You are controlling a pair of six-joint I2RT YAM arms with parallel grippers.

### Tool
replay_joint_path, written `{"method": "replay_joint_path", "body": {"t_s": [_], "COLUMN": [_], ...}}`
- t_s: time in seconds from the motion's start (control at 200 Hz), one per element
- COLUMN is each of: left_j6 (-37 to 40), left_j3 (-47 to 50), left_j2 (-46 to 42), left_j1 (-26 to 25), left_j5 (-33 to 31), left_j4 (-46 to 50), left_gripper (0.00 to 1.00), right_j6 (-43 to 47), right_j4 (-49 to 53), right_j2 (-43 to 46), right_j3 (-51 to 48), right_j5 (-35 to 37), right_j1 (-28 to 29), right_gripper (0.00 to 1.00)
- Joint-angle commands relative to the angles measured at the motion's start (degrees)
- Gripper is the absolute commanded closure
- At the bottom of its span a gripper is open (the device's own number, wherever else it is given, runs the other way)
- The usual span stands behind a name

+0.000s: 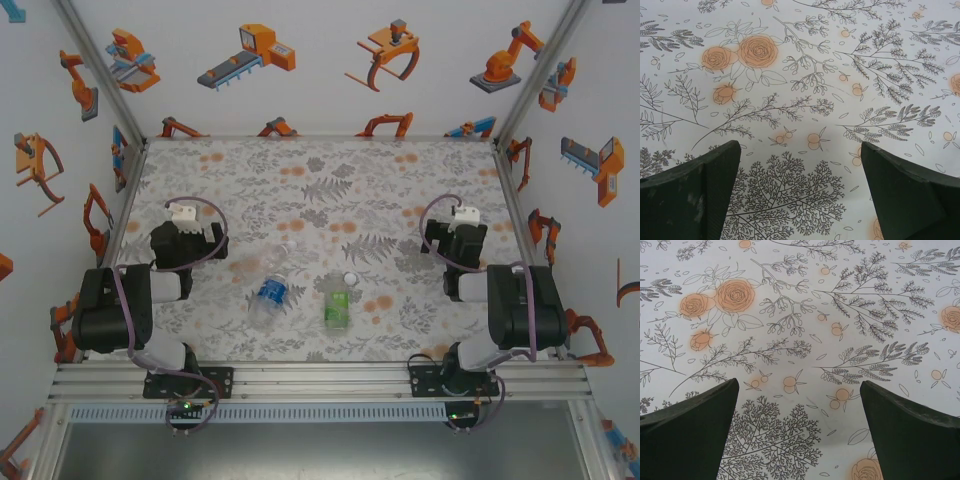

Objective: Screw on the bottle caps

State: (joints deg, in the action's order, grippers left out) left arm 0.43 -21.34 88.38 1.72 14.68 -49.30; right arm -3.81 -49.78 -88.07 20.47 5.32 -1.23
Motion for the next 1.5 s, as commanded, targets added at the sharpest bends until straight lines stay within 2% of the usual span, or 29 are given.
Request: {"method": "replay_joint_path", "body": {"t_s": [0.0, 0.871, 1.006, 1.497], "left_j6": [0.5, 0.33, -1.37, -1.3], "left_j3": [-0.15, -0.19, -0.84, -0.88], "left_j2": [-0.31, -0.32, -0.04, -0.32], "left_j1": [0.4, 0.44, 0.68, 0.25], "left_j5": [1.27, 1.22, -2.58, -3.89], "left_j4": [-1.76, -1.77, -1.04, -0.71], "left_gripper": [0.03, 0.03, 0.03, 0.03], "right_j6": [0.13, 0.17, 0.12, 0.32], "right_j4": [-0.36, -0.4, -0.36, -0.45], "right_j2": [-0.17, -0.16, -0.17, 0.61], "right_j3": [1.35, 1.42, 1.42, 1.12], "right_j5": [-0.93, -0.93, -0.93, -1.12], "right_j1": [-0.33, -0.24, -0.28, -0.34], "right_gripper": [0.01, 0.01, 0.01, 0.01]}}
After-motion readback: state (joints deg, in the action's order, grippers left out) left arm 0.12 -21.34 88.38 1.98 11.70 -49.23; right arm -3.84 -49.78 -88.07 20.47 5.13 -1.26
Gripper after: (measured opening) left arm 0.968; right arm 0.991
